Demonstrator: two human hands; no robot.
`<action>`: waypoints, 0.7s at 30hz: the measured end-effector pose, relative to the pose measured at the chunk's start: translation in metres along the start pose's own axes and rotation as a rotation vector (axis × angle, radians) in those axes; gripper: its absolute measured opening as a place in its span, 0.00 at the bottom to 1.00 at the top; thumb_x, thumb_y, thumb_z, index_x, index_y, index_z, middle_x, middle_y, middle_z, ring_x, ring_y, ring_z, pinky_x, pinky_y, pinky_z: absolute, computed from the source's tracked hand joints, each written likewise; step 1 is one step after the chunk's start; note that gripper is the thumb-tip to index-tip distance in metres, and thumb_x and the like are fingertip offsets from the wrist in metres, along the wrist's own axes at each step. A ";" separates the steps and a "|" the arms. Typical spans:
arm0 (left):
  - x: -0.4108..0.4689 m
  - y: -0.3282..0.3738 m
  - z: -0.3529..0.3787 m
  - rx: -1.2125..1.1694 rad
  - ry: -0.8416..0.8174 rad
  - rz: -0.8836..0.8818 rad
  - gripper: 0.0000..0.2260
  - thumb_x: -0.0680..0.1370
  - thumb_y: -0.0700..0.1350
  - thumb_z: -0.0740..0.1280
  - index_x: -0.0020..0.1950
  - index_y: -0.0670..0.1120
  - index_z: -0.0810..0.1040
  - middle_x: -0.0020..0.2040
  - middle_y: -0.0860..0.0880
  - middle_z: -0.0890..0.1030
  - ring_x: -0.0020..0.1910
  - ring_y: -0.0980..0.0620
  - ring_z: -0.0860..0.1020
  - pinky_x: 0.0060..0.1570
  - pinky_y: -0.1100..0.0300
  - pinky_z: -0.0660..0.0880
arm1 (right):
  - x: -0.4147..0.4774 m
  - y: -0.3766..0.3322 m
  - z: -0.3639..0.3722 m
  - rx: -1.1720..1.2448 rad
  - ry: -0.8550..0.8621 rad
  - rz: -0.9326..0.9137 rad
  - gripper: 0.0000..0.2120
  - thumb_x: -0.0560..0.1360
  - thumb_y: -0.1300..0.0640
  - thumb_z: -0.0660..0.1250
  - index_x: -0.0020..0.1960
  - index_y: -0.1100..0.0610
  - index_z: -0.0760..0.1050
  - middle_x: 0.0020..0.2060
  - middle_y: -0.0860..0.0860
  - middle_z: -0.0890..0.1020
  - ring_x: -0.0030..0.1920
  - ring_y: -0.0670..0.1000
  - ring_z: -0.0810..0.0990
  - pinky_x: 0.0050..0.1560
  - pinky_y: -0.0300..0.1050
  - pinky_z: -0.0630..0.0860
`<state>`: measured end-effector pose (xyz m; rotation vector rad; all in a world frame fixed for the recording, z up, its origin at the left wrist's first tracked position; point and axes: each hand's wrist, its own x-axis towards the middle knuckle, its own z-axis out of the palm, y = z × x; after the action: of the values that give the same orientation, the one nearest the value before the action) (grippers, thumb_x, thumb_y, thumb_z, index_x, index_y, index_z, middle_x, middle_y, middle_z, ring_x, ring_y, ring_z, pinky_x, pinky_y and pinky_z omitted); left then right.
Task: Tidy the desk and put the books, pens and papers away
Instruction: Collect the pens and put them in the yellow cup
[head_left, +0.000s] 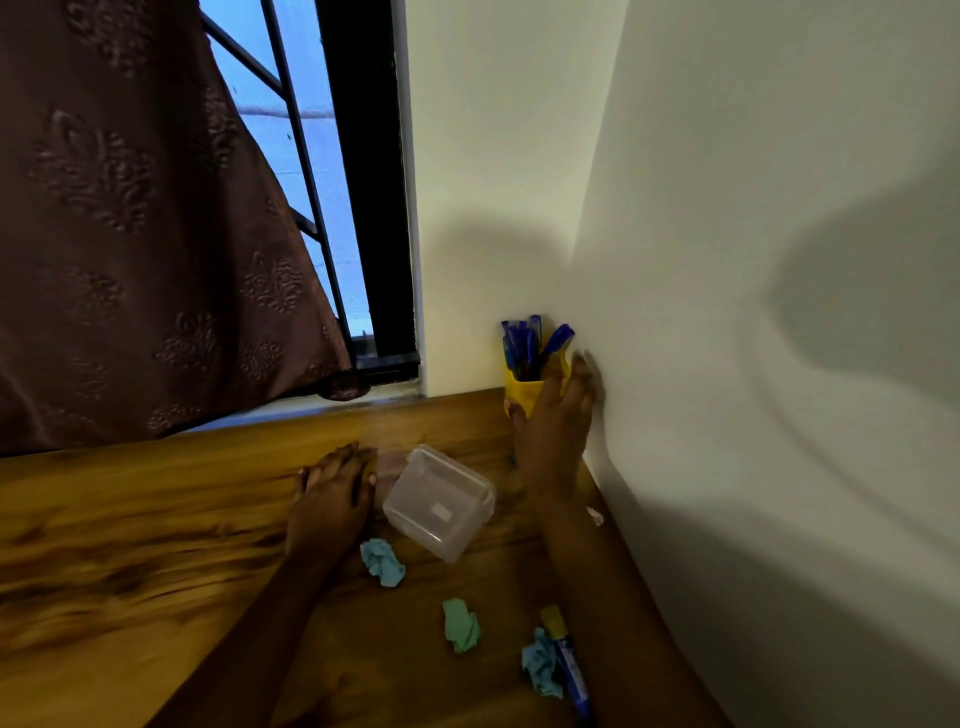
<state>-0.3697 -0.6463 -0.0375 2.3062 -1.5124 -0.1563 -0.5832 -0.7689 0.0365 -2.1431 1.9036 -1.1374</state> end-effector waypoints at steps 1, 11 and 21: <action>0.000 0.000 0.001 0.000 0.004 0.002 0.19 0.81 0.53 0.57 0.71 0.53 0.68 0.73 0.49 0.66 0.72 0.47 0.64 0.71 0.44 0.55 | -0.007 0.004 -0.001 -0.071 0.010 -0.091 0.33 0.69 0.52 0.73 0.70 0.58 0.66 0.68 0.60 0.69 0.68 0.61 0.69 0.64 0.56 0.71; 0.002 -0.002 0.003 0.015 -0.003 0.013 0.19 0.81 0.53 0.56 0.71 0.53 0.68 0.73 0.49 0.66 0.71 0.45 0.64 0.70 0.43 0.55 | -0.015 0.017 0.006 -0.185 -0.672 -0.287 0.16 0.79 0.59 0.56 0.65 0.59 0.70 0.59 0.56 0.78 0.60 0.57 0.75 0.65 0.52 0.66; 0.002 -0.002 0.001 0.020 0.006 0.018 0.19 0.80 0.55 0.55 0.70 0.53 0.70 0.72 0.48 0.68 0.70 0.45 0.66 0.69 0.43 0.57 | 0.015 0.036 -0.020 -0.085 -0.622 -0.143 0.19 0.77 0.61 0.61 0.67 0.58 0.68 0.56 0.58 0.79 0.55 0.59 0.77 0.50 0.46 0.71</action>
<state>-0.3677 -0.6476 -0.0393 2.3052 -1.5382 -0.1302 -0.6251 -0.7821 0.0401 -2.3302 1.5505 -0.3247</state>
